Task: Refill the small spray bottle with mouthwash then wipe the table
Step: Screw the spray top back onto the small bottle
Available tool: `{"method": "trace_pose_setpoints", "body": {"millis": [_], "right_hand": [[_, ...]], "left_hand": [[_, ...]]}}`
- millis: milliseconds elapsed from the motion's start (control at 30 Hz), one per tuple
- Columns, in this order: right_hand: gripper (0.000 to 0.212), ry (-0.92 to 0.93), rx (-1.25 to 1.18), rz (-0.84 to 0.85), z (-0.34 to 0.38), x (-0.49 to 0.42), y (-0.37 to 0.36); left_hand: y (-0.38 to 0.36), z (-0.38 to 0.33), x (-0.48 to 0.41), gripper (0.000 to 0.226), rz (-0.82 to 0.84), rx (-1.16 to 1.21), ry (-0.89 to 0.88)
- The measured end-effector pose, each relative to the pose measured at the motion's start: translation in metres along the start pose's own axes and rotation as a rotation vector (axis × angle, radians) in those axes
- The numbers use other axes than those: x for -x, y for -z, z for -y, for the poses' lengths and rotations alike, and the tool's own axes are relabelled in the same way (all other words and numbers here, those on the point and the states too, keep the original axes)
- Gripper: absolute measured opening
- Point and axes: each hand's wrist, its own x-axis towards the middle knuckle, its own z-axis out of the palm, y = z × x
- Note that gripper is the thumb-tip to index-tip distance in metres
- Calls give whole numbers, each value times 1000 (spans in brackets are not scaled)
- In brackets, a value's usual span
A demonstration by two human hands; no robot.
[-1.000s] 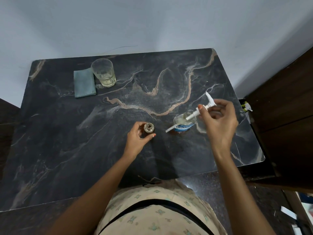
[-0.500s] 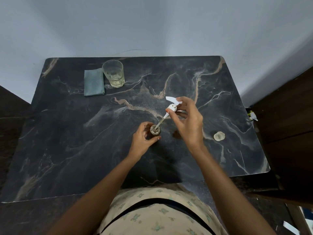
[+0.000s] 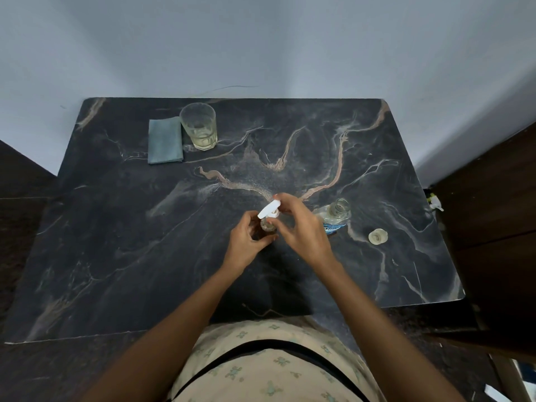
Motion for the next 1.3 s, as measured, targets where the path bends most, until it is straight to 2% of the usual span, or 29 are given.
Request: {"method": "trace_pose_setpoints", "body": {"millis": [267, 433, 567, 667, 767, 867, 967, 1133, 1200, 1300], "right_hand": [[42, -59, 22, 27, -10, 3, -13], [29, -82, -15, 11, -17, 1, -20], [48, -88, -106, 108, -20, 0, -16], [59, -167, -297, 190, -19, 1, -9], [57, -206, -331, 244, -20, 0, -6], [39, -220, -338, 203, -19, -2, -8], [32, -234, -363, 93, -19, -3, -14], [36, -277, -344, 14, -19, -7, -24], [37, -289, -360, 42, -21, -8, -22], [50, -286, -428, 146, -27, -4, -16]], "left_hand": [[0, 0, -1, 40, -2, -22, 4], [0, 1, -1, 43, -4, -8, -1], [0, 1, -1, 41, -8, -5, -20], [-1, 3, -2, 47, -13, 0, -19], [-1, 4, -2, 50, -5, 16, -23], [0, 2, -1, 48, 6, 20, -27], [-1, 2, -1, 46, 19, 45, -33], [1, 1, 0, 43, 15, 12, -42], [1, 1, 0, 43, 17, 11, -44], [0, 1, 0, 45, 16, 29, -45]]}}
